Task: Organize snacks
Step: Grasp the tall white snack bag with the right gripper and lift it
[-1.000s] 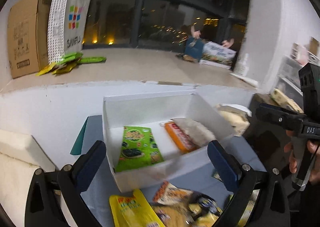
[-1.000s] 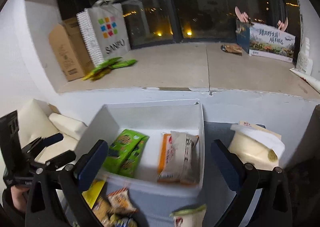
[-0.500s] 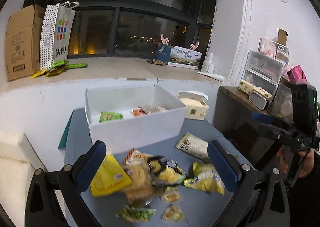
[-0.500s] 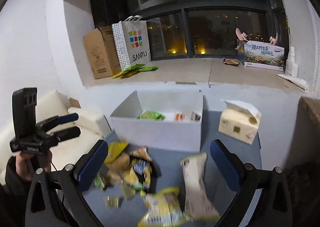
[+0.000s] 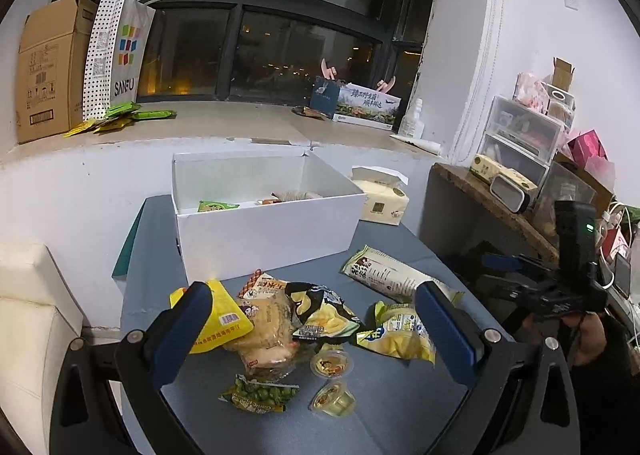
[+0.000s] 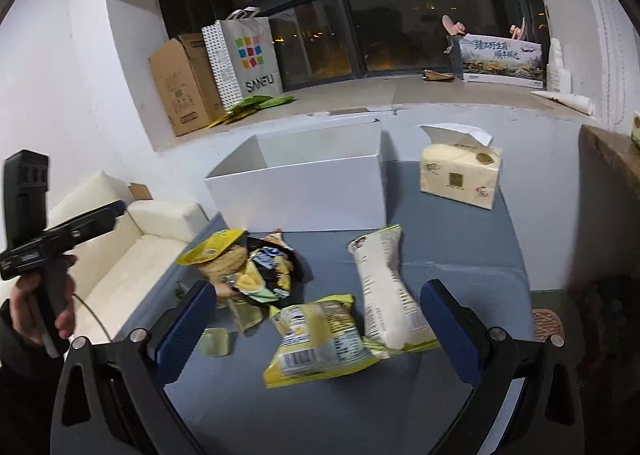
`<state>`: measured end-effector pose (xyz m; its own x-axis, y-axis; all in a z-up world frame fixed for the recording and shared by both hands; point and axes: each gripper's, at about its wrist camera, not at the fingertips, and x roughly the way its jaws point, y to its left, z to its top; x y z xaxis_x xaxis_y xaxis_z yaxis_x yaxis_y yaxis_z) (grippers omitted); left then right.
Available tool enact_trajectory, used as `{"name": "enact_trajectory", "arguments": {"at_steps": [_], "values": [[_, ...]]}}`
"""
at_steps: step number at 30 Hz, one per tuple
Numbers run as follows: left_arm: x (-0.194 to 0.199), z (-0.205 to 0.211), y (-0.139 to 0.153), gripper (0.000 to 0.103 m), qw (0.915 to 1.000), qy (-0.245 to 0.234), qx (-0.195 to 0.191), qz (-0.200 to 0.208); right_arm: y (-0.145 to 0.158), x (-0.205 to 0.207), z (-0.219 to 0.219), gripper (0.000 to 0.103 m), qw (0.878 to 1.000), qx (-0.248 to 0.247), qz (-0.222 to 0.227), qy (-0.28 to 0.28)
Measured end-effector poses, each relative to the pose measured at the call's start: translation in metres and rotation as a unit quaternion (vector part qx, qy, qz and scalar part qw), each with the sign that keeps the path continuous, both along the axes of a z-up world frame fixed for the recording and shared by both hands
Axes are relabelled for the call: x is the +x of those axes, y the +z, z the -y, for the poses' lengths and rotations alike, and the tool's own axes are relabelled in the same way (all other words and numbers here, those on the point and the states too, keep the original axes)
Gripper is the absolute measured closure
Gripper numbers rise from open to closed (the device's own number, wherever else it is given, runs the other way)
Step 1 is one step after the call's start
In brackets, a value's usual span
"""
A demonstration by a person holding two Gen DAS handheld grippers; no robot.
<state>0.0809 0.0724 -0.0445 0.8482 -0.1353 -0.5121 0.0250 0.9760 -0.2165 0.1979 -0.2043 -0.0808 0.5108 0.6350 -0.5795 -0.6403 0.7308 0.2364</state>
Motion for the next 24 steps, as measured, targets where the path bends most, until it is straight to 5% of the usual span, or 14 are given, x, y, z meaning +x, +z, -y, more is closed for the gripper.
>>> {"name": "enact_trajectory", "arguments": {"at_steps": [16, 22, 23, 24], "values": [[-0.009, -0.005, -0.022, 0.0, 0.9996, 0.007, 0.002, -0.029, -0.089, 0.091, -0.058, 0.0, 0.981, -0.172, -0.084, -0.024], [-0.008, -0.007, -0.028, 0.0, 0.9993, 0.01, -0.002, -0.037, -0.108, 0.098, -0.054, 0.001, 0.975, -0.178, -0.129, -0.029], [-0.008, -0.007, -0.029, 0.0, 0.9992, 0.01, -0.002, -0.038, -0.109, 0.096, -0.054, 0.019, 0.976, -0.171, -0.131, -0.018], [-0.007, -0.007, -0.029, 0.0, 0.9992, 0.009, -0.002, -0.039, -0.11, 0.094, -0.054, 0.057, 0.977, -0.161, -0.136, -0.007]]}}
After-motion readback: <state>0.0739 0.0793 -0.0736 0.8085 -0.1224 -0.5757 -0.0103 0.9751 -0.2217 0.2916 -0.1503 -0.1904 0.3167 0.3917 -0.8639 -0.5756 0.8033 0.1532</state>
